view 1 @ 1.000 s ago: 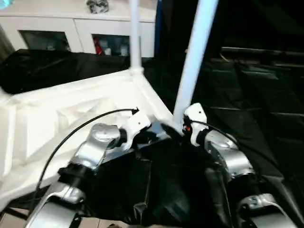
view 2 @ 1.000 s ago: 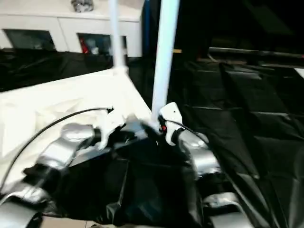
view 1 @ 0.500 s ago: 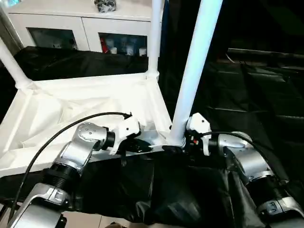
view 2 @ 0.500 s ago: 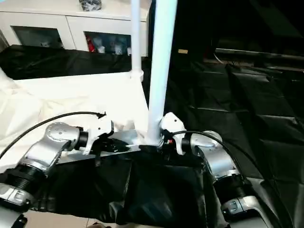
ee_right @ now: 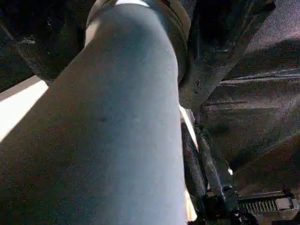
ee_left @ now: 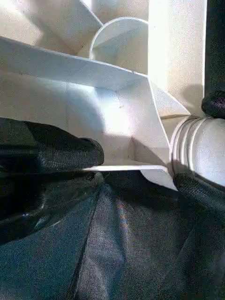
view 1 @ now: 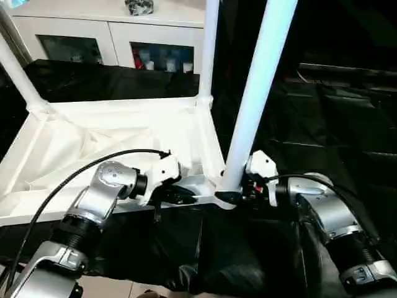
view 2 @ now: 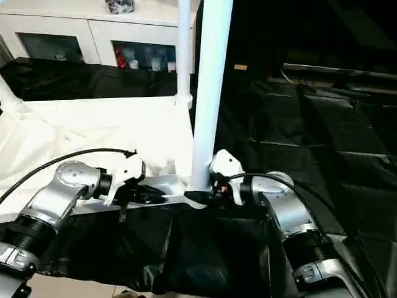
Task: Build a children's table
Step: Rotate leg to tighten
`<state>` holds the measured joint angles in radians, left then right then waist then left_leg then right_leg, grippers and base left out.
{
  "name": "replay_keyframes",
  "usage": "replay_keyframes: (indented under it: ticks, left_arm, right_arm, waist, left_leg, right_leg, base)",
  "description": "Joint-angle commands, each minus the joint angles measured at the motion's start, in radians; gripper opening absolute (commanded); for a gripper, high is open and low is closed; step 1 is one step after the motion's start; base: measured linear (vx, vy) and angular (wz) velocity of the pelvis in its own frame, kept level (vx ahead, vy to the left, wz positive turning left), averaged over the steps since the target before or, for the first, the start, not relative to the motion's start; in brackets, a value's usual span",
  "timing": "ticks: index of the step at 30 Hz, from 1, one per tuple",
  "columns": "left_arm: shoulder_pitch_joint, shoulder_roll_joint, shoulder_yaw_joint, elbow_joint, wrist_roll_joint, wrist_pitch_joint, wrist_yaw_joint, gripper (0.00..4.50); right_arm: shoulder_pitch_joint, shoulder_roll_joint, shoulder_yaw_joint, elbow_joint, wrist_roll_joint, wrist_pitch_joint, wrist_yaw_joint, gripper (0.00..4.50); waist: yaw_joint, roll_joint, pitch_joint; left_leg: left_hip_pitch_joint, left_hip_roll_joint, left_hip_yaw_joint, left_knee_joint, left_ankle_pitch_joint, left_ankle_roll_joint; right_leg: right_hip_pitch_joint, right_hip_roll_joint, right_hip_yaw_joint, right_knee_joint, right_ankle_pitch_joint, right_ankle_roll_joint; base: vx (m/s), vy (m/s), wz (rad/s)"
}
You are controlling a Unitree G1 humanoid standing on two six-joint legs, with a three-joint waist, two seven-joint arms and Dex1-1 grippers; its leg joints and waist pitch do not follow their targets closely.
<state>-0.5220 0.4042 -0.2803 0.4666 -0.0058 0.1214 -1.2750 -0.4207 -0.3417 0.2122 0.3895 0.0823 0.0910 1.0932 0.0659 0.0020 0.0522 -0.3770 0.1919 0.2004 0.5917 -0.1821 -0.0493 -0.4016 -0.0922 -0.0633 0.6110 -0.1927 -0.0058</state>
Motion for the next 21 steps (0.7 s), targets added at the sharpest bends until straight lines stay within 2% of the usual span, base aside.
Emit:
replay_keyframes:
  ticks: [1, 3, 6, 8, 10, 11, 14, 15, 16, 17, 18, 20, 21]
  left_arm:
    - [-0.004, -0.032, -0.006, -0.021, -0.014, -0.009, 0.036, 0.00]
    - [-0.006, -0.038, -0.002, -0.019, -0.014, -0.005, 0.047, 0.00]
    - [-0.023, -0.075, 0.006, 0.006, 0.005, 0.001, 0.125, 0.00]
    - [-0.060, -0.158, 0.017, 0.055, 0.039, 0.030, 0.281, 0.00]
    - [-0.092, -0.221, 0.027, 0.094, 0.059, 0.055, 0.397, 0.00]
    - [-0.103, -0.243, 0.032, 0.105, 0.067, 0.067, 0.441, 0.00]
    - [-0.123, -0.287, 0.032, 0.122, 0.079, 0.085, 0.511, 0.00]
    - [-0.128, -0.299, 0.031, 0.125, 0.080, 0.090, 0.525, 0.00]
    - [-0.131, -0.316, 0.028, 0.121, 0.080, 0.099, 0.540, 0.00]
    - [-0.133, -0.325, 0.026, 0.117, 0.080, 0.104, 0.545, 0.00]
    - [-0.132, -0.327, 0.026, 0.117, 0.081, 0.104, 0.545, 0.00]
    - [-0.128, -0.335, 0.022, 0.108, 0.088, 0.098, 0.534, 0.00]
    - [-0.122, -0.334, 0.021, 0.103, 0.094, 0.093, 0.526, 0.00]
  right_arm:
    - [0.030, 0.027, 0.040, -0.032, 0.001, 0.025, -0.010, 2.62]
    - [0.033, 0.031, 0.039, -0.031, -0.001, 0.028, -0.022, 2.62]
    - [0.029, 0.086, 0.010, 0.013, -0.029, 0.034, -0.163, 2.61]
    - [0.011, 0.184, -0.030, 0.095, -0.057, 0.040, -0.373, 2.61]
    - [-0.015, 0.248, -0.057, 0.151, -0.069, 0.052, -0.504, 2.61]
    - [-0.029, 0.273, -0.067, 0.175, -0.076, 0.059, -0.561, 2.61]
    - [-0.065, 0.328, -0.090, 0.224, -0.080, 0.066, -0.671, 2.61]
    - [-0.078, 0.342, -0.098, 0.240, -0.076, 0.067, -0.696, 2.61]
    - [-0.097, 0.363, -0.108, 0.259, -0.070, 0.071, -0.724, 2.61]
    - [-0.107, 0.371, -0.106, 0.267, -0.071, 0.064, -0.726, 2.61]
    - [-0.109, 0.373, -0.106, 0.269, -0.072, 0.062, -0.728, 2.61]
    - [-0.123, 0.390, -0.115, 0.284, -0.077, 0.040, -0.732, 3.17]
    - [-0.131, 0.397, -0.125, 0.292, -0.075, 0.028, -0.728, 3.17]
  waist:
    - [-0.001, -0.004, -0.067]
    - [-0.001, -0.004, -0.065]
    - [-0.007, -0.009, -0.059]
    - [-0.015, -0.008, -0.052]
    - [-0.020, -0.009, -0.053]
    - [-0.022, -0.005, -0.051]
    - [-0.026, -0.008, -0.053]
    - [-0.026, -0.004, -0.054]
    - [-0.029, -0.006, -0.055]
    - [-0.029, -0.001, -0.057]
    - [-0.030, -0.003, -0.058]
    - [-0.030, -0.003, -0.060]
    - [-0.030, -0.002, -0.061]
  left_leg:
    - [0.018, 0.044, -0.017, -0.067, -0.159, 0.056]
    - [0.018, 0.043, -0.017, -0.068, -0.166, 0.056]
    - [0.021, 0.042, -0.017, -0.073, -0.220, 0.029]
    - [0.025, 0.041, -0.022, -0.079, -0.285, -0.010]
    - [0.032, 0.039, -0.028, -0.081, -0.325, -0.036]
    - [0.033, 0.038, -0.030, -0.082, -0.342, -0.042]
    - [0.031, 0.036, -0.031, -0.082, -0.349, -0.034]
    - [0.029, 0.036, -0.032, -0.082, -0.345, -0.031]
    - [0.024, 0.036, -0.031, -0.083, -0.333, -0.025]
    - [0.025, 0.035, -0.030, -0.082, -0.327, -0.022]
    - [0.024, 0.035, -0.029, -0.081, -0.320, -0.020]
    - [0.020, 0.036, -0.027, -0.081, -0.293, -0.011]
    - [0.019, 0.036, -0.027, -0.081, -0.288, -0.008]
  right_leg:
    - [0.047, -0.052, 0.045, -0.059, -0.088, -0.254]
    - [0.046, -0.053, 0.045, -0.061, -0.102, -0.253]
    - [0.041, -0.054, 0.046, -0.073, -0.202, -0.235]
    - [0.035, -0.058, 0.046, -0.089, -0.338, -0.198]
    - [0.033, -0.059, 0.044, -0.095, -0.425, -0.168]
    - [0.031, -0.060, 0.044, -0.100, -0.452, -0.155]
    - [0.028, -0.059, 0.044, -0.106, -0.451, -0.138]
    - [0.029, -0.059, 0.045, -0.105, -0.441, -0.139]
    - [0.032, -0.057, 0.045, -0.102, -0.409, -0.143]
    - [0.031, -0.056, 0.045, -0.100, -0.384, -0.151]
    - [0.033, -0.056, 0.045, -0.099, -0.368, -0.155]
    - [0.038, -0.054, 0.045, -0.091, -0.295, -0.174]
    - [0.038, -0.054, 0.046, -0.090, -0.280, -0.179]
  base:
    - [0.000, 0.000, 0.00]
    - [0.000, 0.000, 0.00]
    - [0.000, 0.000, 0.00]
    - [0.000, 0.000, 0.00]
    - [0.000, 0.000, 0.00]
    - [0.000, 0.000, 0.00]
    - [0.000, 0.000, 0.00]
    - [0.000, 0.000, 0.00]
    - [0.000, 0.000, 0.00]
    - [0.000, 0.000, 0.00]
    - [0.000, 0.000, 0.00]
    - [0.000, 0.000, 0.00]
    - [0.000, 0.000, 0.00]
